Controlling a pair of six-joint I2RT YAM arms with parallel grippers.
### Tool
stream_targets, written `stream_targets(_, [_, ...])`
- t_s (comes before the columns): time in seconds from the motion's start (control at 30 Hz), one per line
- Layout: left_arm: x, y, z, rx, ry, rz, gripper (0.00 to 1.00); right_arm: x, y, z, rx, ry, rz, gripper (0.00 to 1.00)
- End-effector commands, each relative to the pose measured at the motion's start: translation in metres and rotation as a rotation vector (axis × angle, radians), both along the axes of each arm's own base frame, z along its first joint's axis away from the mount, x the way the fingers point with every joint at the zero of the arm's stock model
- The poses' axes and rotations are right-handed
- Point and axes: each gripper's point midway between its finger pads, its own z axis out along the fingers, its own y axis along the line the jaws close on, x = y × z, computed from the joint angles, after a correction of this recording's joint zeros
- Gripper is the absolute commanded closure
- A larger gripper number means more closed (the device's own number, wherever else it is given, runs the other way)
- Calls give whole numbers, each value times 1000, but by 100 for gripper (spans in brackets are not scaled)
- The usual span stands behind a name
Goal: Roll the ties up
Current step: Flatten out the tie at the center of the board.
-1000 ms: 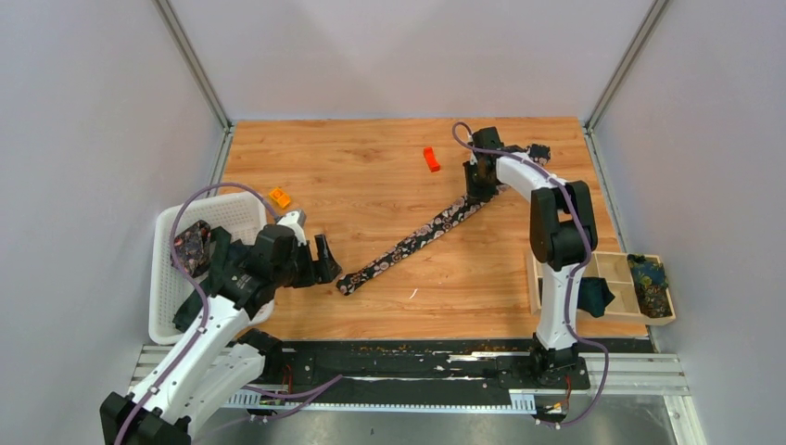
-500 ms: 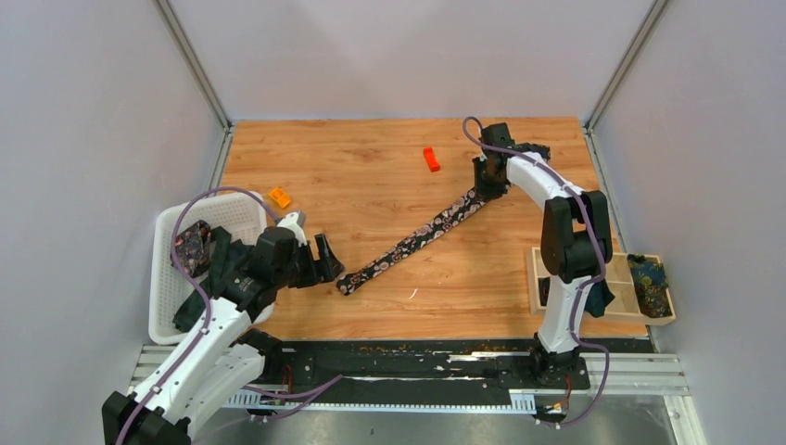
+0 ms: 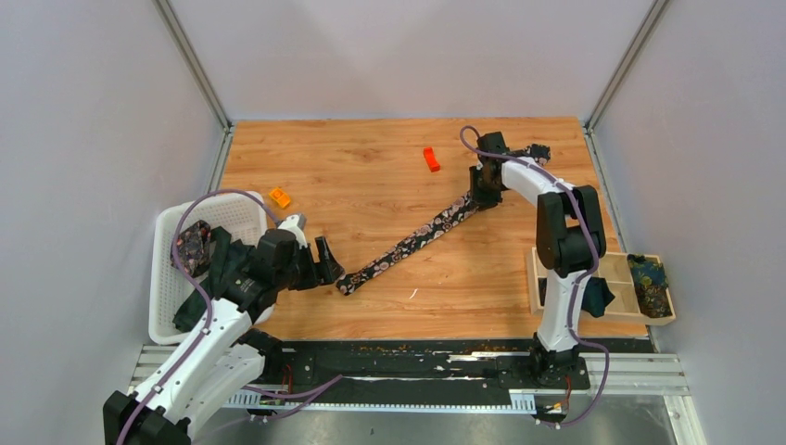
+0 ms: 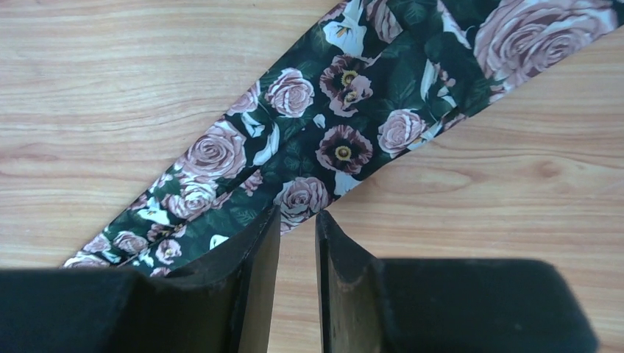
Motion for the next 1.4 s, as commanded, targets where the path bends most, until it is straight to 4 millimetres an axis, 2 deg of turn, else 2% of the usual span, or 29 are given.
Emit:
stream_targets(0.0, [4,-2,5,-9,-31,-5,13,13,3,-2,15,-19,-30,74])
stream_targets(0.17, [4,-3,6,-11,-32,-7,13,12,1,-7,0,-10,-35,74])
stream_targets(0.27, [4,-2,5,-8,-31,-8,13,12,-1,-10,-11,-3,-38,77])
stream_targets(0.57, [4,-2,3,-6,-30,-7,13,15,0,3,-9,-18,-35,89])
stream_targets(0.63, [4,-2,3,-7,-29,-7,13,17,-6,6,-38,-25,-51,90])
stream_targets(0.87, [4,-3,3,-8,-29,-11,13,24,-7,18,-47,-46,-67,90])
stream_targets(1.27, [2,-2,4,-11,-30,-12,13,33,-22,6,-103,-26,-152,91])
stream_targets(1.37, [3,-2,5,-12,-32,-11,13,34,-19,7,-86,-36,-149,86])
